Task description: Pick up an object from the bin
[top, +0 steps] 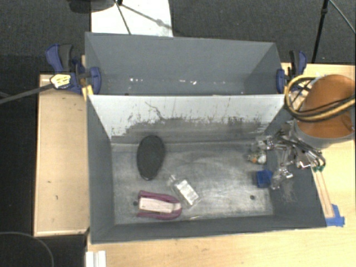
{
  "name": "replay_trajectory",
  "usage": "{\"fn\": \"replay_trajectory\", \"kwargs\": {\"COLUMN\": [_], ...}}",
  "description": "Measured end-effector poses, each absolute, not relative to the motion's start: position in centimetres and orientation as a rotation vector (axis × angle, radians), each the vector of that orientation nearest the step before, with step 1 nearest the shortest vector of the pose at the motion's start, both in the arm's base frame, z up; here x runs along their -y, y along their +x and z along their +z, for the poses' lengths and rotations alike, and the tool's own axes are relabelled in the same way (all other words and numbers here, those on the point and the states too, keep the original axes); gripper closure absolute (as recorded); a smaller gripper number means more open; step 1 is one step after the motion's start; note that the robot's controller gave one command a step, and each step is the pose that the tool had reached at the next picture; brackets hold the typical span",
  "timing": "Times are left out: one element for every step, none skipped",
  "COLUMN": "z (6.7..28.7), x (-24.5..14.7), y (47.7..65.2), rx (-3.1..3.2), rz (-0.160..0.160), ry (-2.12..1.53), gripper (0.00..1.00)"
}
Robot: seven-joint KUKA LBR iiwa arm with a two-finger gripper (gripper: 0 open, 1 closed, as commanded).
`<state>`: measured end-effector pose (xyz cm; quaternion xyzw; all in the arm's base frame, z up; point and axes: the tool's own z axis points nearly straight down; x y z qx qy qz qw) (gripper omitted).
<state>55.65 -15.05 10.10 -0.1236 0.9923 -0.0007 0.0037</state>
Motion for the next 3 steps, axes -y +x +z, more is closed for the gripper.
{"fn": "replay_trajectory", "kwargs": {"z": [7.3,7.3,7.6], "x": [15.1,14.9,14.8], "y": [54.6,52.8,53.0], "rx": [-3.088,-3.092,-3.086], "rz": [-0.004,-0.003,-0.004], "ry": [-0.507,-0.493,-0.496], "gripper": [0.0,0.0,1.0]}}
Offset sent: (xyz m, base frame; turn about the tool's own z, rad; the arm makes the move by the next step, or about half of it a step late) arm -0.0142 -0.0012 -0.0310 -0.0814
